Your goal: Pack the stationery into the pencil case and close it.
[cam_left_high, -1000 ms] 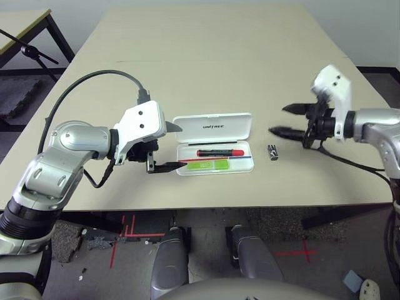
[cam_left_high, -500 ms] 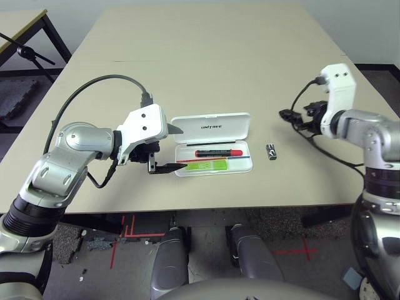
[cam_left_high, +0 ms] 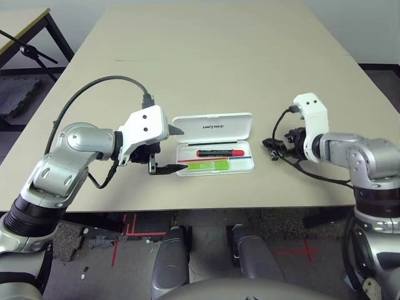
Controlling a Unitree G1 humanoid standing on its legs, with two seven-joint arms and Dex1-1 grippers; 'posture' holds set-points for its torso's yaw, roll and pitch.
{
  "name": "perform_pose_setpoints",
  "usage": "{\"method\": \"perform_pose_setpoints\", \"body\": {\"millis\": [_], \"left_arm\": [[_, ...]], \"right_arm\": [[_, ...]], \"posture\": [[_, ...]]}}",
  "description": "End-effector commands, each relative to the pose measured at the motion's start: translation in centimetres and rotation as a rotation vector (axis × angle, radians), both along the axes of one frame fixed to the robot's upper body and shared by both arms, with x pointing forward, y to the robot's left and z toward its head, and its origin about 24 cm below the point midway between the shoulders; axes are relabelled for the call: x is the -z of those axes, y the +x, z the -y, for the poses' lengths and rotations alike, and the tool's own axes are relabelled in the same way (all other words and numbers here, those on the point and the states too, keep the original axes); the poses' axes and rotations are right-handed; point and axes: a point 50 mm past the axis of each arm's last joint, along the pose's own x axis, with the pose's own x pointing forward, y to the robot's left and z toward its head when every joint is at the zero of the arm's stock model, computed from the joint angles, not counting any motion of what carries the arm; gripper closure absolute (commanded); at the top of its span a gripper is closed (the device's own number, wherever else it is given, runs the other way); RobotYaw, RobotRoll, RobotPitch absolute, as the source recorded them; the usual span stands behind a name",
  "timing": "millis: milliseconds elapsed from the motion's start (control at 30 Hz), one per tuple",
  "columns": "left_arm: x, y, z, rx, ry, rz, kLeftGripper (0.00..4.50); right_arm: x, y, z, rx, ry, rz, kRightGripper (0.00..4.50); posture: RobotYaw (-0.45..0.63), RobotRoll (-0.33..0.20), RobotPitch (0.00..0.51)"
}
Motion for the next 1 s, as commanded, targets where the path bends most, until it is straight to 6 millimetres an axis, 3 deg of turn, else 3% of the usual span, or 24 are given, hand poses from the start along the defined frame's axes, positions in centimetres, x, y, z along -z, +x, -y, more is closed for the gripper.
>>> {"method": "perform_pose_setpoints", "body": {"millis": [33,233,300,467,633,667,1000], "left_arm": [[0.2,0.1,0.3,0.02,0.015,-0.006,0.07],[0.2,0.0,0.4,0.021,0.014,-0.002,0.07],[0.2,0.0,0.4,0.019,0.015,-0.002,0.0],[0.2,0.0,0.3,0.014,0.02,0.0,0.0],[0.1,0.1,0.2,0.009,0.023,0.003,0.0],[0.1,0.1,0.2,0.009,0.023,0.003,0.0],[0.2,-0.1,0.2,0.001,0.015,-0.001,0.0]], "right_arm": [[0.8,-0.4,-0.5,-0.033,-0.018,-0.028,0.0],[1.5,-0.2,-0.8,-0.04,-0.021,-0.032,0.0],[1.5,0.0,-0.8,-0.039,-0.015,-0.022,0.38],[0.6,0.4,-0.1,-0.073,-0.039,0.031,2.1],[-1.0,0.8,1.0,-0.211,-0.107,0.141,4.04],[-1.2,0.8,1.2,-0.25,-0.129,0.165,4.26],[-2.4,0.5,3.5,-0.608,-0.374,0.321,4.27]], "posture": [[-0.12,0.0,0.154],[-0.11,0.0,0.151],[-0.11,0.0,0.15],[-0.11,0.0,0.149],[-0.11,0.0,0.147],[-0.11,0.0,0.149],[-0.09,0.0,0.152]]}}
